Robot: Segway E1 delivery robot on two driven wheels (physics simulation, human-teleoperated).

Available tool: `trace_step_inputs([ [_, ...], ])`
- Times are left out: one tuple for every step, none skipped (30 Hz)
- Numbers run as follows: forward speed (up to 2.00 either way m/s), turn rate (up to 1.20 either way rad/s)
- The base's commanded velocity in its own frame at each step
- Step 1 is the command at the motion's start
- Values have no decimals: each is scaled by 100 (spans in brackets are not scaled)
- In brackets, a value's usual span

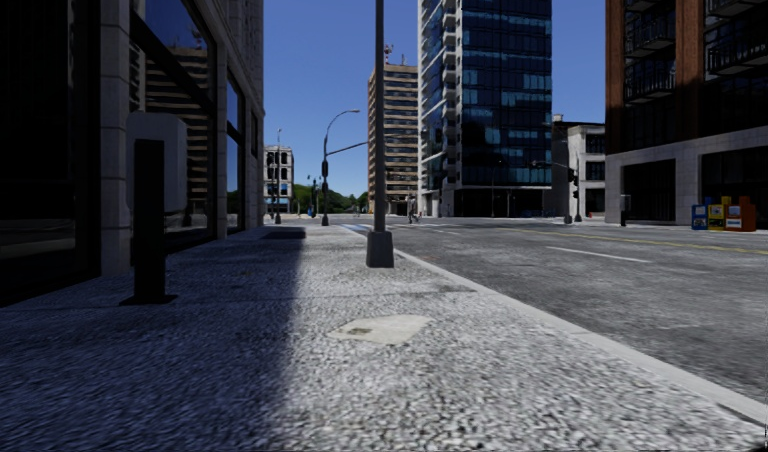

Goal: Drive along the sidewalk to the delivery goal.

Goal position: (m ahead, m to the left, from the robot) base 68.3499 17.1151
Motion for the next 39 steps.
trace_step_inputs([
  [200, 31],
  [200, 34],
  [200, 35],
  [200, 35],
  [200, 35],
  [200, 35],
  [200, 35],
  [200, 36],
  [200, 36],
  [200, 36],
  [200, 36],
  [200, 36],
  [200, 36],
  [200, 36],
  [200, 36],
  [200, 36],
  [200, 36],
  [200, 36],
  [200, 36],
  [200, 36],
  [200, 36],
  [200, 36],
  [200, 36],
  [200, 36],
  [200, 36],
  [200, 36],
  [200, 36],
  [200, 36],
  [200, 0],
  [200, 0],
  [200, 0],
  [200, 0],
  [200, 0],
  [200, 0],
  [200, 0],
  [200, 0],
  [200, 0],
  [200, 0],
  [200, 0],
])
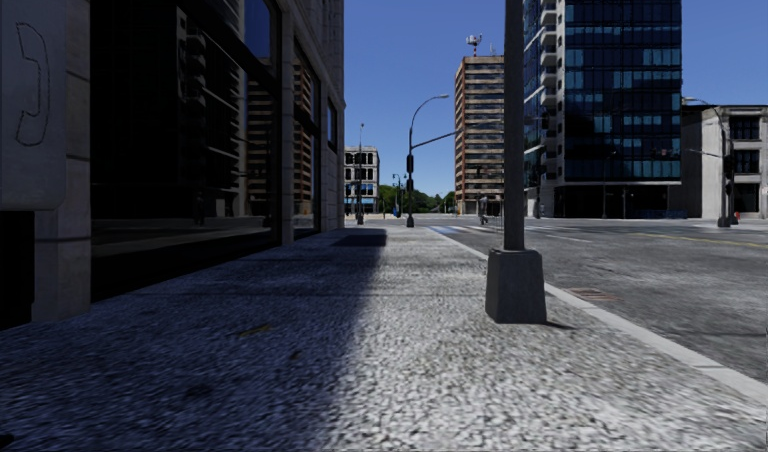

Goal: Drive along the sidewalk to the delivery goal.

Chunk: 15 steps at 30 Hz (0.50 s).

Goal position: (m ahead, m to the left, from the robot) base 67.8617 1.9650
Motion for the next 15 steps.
trace_step_inputs([
  [200, 0],
  [200, 0],
  [200, 0],
  [200, 0],
  [200, 0],
  [200, 0],
  [200, 0],
  [200, 0],
  [200, 0],
  [200, 0],
  [200, 0],
  [200, 0],
  [200, 0],
  [200, 0],
  [200, 0],
])
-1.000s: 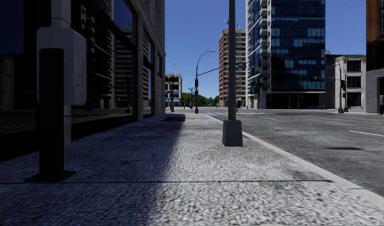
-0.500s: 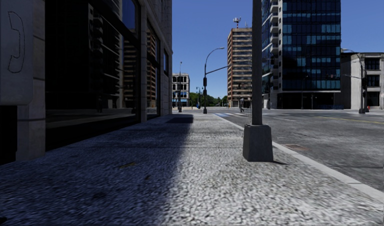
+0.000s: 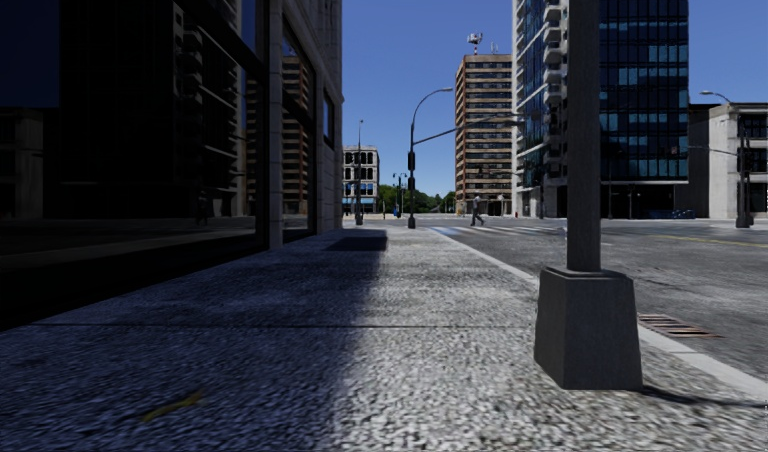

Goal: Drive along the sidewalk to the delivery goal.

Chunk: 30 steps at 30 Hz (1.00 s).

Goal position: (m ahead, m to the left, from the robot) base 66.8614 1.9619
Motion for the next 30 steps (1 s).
trace_step_inputs([
  [200, 0],
  [200, 0],
  [200, 0],
  [200, 0],
  [200, 0],
  [200, 0],
  [200, 0],
  [200, 0],
  [200, 0],
  [200, 0],
  [200, 0],
  [200, 0],
  [200, 0],
  [200, 0],
  [200, 0],
  [200, 0],
  [200, 0],
  [200, 0],
  [200, 0],
  [200, 0],
  [200, 0],
  [200, 0],
  [200, 0],
  [200, 0],
  [200, 0],
  [200, 0],
  [200, 0],
  [200, 0],
  [200, 0],
  [200, 0],
])
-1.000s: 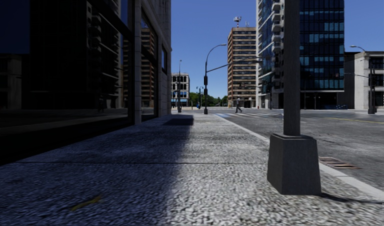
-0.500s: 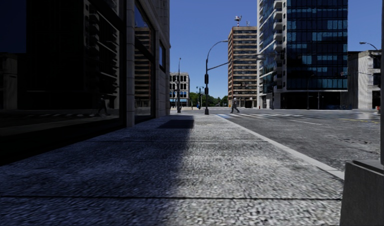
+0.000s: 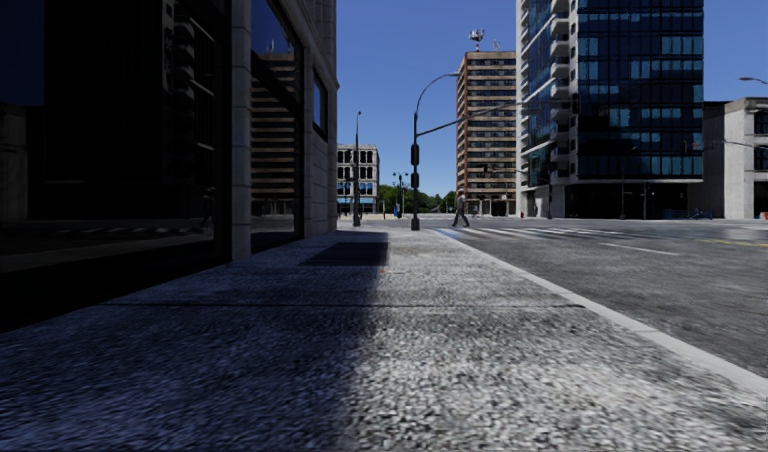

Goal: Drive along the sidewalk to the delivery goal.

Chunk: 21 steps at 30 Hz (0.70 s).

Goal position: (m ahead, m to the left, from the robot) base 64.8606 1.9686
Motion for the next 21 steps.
trace_step_inputs([
  [200, 0],
  [200, 0],
  [200, 0],
  [200, 0],
  [200, 0],
  [200, 0],
  [200, 0],
  [200, 0],
  [200, 0],
  [200, 0],
  [200, 0],
  [200, 0],
  [200, 0],
  [200, 0],
  [200, 0],
  [200, 0],
  [200, 0],
  [200, 0],
  [200, 0],
  [200, 0],
  [200, 0],
])
